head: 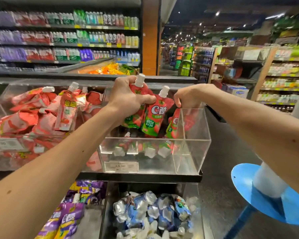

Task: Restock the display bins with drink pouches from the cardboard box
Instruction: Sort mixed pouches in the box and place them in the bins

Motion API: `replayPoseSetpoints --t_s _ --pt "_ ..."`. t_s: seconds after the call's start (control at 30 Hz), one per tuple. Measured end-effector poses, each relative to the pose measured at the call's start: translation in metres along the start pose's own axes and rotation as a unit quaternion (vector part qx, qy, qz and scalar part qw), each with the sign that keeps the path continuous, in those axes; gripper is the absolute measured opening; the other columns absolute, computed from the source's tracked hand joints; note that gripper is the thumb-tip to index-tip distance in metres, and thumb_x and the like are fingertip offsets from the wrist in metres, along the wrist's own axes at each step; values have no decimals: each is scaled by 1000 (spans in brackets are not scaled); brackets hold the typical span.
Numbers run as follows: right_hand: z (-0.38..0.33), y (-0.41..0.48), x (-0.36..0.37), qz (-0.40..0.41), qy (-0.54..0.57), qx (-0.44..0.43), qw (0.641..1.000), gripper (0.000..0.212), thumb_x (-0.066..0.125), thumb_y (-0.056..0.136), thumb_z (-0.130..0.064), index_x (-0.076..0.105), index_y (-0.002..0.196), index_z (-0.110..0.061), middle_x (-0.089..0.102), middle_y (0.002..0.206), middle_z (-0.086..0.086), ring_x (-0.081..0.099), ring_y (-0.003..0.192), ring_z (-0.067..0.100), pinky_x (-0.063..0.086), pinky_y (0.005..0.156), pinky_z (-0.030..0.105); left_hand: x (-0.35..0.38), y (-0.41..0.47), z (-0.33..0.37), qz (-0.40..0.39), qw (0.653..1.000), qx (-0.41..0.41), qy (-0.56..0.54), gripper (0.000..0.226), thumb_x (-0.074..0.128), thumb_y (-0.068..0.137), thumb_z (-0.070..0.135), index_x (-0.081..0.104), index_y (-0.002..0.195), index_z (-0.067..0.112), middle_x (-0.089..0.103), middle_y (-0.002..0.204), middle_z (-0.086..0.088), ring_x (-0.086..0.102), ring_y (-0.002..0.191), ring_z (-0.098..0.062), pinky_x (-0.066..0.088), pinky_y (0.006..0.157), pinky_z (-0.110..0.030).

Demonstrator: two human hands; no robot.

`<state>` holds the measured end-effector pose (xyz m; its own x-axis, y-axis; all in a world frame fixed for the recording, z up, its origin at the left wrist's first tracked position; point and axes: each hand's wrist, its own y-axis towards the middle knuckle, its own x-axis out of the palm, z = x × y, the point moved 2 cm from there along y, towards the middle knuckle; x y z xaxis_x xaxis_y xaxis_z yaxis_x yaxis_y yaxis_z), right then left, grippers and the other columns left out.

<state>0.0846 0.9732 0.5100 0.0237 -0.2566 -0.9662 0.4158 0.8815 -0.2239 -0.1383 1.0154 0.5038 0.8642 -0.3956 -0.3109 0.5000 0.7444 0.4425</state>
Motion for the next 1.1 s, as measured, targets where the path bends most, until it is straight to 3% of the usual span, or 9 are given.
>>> replayPoseSetpoints --t_s 0.1,0.23,0.4,0.63,0.77,0.87,0.93,1.03,1.1 --pt "-1 2 0 -37 14 9 999 18 75 85 -6 69 101 -6 68 87 4 72 71 24 57 59 33 11 3 -4 -3 1000 4 -1 27 89 70 7 67 86 8 69 73 4 66 59 4 48 52 -11" --pt "2 6 2 -78 99 33 991 24 76 83 -3 69 105 4 72 103 15 73 90 32 58 88 47 23 9 -16 -4 1000 3 5 27 90 68 9 68 84 11 72 75 3 69 65 -1 53 57 -16" --pt "1 11 7 -133 213 59 966 24 64 90 4 67 114 7 71 114 13 72 98 35 55 95 49 27 16 -24 -14 1000 1 10 28 91 68 14 69 86 13 74 80 1 71 71 -4 54 60 -18" --pt "-15 11 8 -70 60 63 994 30 45 103 -28 59 123 -9 62 122 5 63 112 27 51 100 41 24 21 -31 -21 1000 1 11 29 92 67 14 70 86 10 75 81 0 73 76 -11 60 69 -28" --pt "-16 18 11 -83 82 68 991 29 59 98 -31 63 113 -7 67 110 9 67 107 30 53 98 46 22 22 -38 -23 1000 -8 7 30 92 67 14 71 88 9 75 84 -3 74 79 -14 62 74 -34" --pt "-15 18 11 -123 88 68 986 40 69 90 -42 65 109 -7 70 103 7 68 106 30 51 100 49 22 23 -41 -20 1000 -10 7 30 92 67 15 70 87 10 75 83 -4 74 80 -15 62 76 -38" --pt "-12 20 11 -153 123 78 978 48 78 81 -39 69 114 -7 73 110 10 71 100 31 53 97 52 23 24 -43 -21 1000 -13 9 29 92 67 15 70 85 11 75 82 -3 74 79 -15 62 77 -40" --pt "-8 21 10 -74 114 89 987 20 77 83 -22 73 100 -12 72 101 8 70 91 26 56 81 46 25 26 -44 -23 1000 -16 12 27 92 66 14 70 81 15 75 81 -2 74 78 -15 62 78 -40" --pt "-8 20 9 -75 40 91 992 19 71 90 -18 72 107 -10 66 93 1 67 96 24 55 84 38 26 26 -44 -25 1000 -17 10 27 92 65 14 69 80 16 76 80 -1 74 78 -15 62 78 -40"
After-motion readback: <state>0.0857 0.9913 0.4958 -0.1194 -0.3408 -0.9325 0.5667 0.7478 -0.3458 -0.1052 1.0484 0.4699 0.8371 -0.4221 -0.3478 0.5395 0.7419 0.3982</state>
